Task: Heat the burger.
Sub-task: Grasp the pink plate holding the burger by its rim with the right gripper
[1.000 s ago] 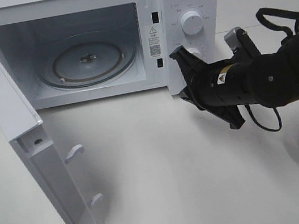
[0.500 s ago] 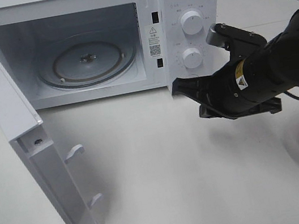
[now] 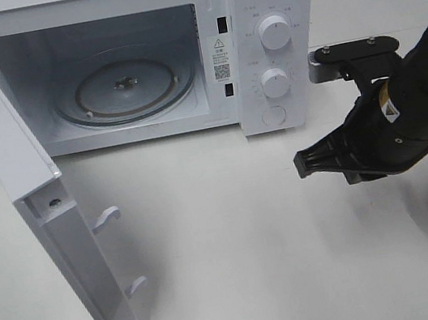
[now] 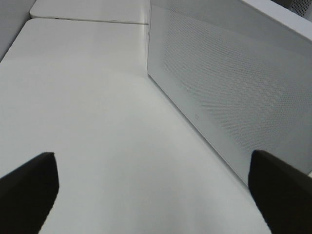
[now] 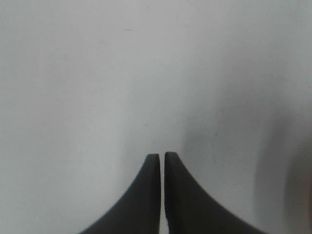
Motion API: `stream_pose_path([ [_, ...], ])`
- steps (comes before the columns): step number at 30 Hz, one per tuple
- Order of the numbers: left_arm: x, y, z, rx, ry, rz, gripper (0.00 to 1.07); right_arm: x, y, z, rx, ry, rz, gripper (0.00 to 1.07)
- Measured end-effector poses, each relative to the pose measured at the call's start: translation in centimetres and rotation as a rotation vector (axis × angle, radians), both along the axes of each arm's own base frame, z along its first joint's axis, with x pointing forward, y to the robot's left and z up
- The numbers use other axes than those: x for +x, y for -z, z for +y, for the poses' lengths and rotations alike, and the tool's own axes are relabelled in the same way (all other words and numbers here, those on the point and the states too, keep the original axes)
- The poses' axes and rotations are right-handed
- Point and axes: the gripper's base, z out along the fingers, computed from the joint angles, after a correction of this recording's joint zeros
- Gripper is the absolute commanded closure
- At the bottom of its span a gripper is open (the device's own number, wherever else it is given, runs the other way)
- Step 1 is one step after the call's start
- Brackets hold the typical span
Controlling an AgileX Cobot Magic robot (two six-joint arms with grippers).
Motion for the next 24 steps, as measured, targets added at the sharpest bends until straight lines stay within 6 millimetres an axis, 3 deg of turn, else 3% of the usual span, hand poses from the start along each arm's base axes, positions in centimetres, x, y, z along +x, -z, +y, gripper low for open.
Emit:
stream_pose_path([
  [5, 0.0, 0.0, 0.0, 0.0, 0.0, 0.0, 0.09, -1.0, -0.5, -0.4, -0.054, -0.098, 0.067, 0.99],
  [9, 0.0, 0.0, 0.0, 0.0, 0.0, 0.0, 0.09, -1.5, -1.0, -1.3, -0.058, -0.126, 0.129, 0.85],
  [10, 0.0, 0.0, 0.0, 0.0, 0.0, 0.0, 0.09, -1.5, -1.1, -1.6, -0.059, -0.125, 0.134, 0.73],
  [11, 0.0, 0.0, 0.0, 0.0, 0.0, 0.0, 0.09, -1.5, -1.1, -1.6, -0.059, -0.125, 0.134, 0.73],
  [12, 0.0, 0.0, 0.0, 0.0, 0.0, 0.0, 0.09, -1.4, -1.2, -2.2, -0.068, -0.124, 0.141, 0.57],
  [13, 0.0, 0.0, 0.0, 0.0, 0.0, 0.0, 0.09, -1.4, -1.3, -2.5, -0.072, -0.123, 0.142, 0.48],
  [14, 0.0, 0.0, 0.0, 0.0, 0.0, 0.0, 0.09, -1.4, -1.3, -2.5, -0.072, -0.123, 0.142, 0.48],
  [15, 0.0, 0.0, 0.0, 0.0, 0.0, 0.0, 0.09, -1.3, -1.5, -3.2, -0.083, -0.124, 0.147, 0.33],
  [16, 0.0, 0.0, 0.0, 0.0, 0.0, 0.0, 0.09, -1.3, -1.5, -3.2, -0.083, -0.124, 0.147, 0.33],
  [17, 0.0, 0.0, 0.0, 0.0, 0.0, 0.0, 0.09, -1.2, -1.6, -3.8, -0.091, -0.117, 0.154, 0.19],
  [18, 0.0, 0.0, 0.0, 0.0, 0.0, 0.0, 0.09, -1.1, -1.6, -4.1, -0.095, -0.112, 0.159, 0.15],
  [20, 0.0, 0.0, 0.0, 0.0, 0.0, 0.0, 0.09, -1.1, -1.6, -4.7, -0.099, -0.091, 0.173, 0.09],
  [24, 0.0, 0.0, 0.0, 0.0, 0.0, 0.0, 0.09, -1.1, -1.5, -5.5, -0.106, -0.059, 0.198, 0.1],
])
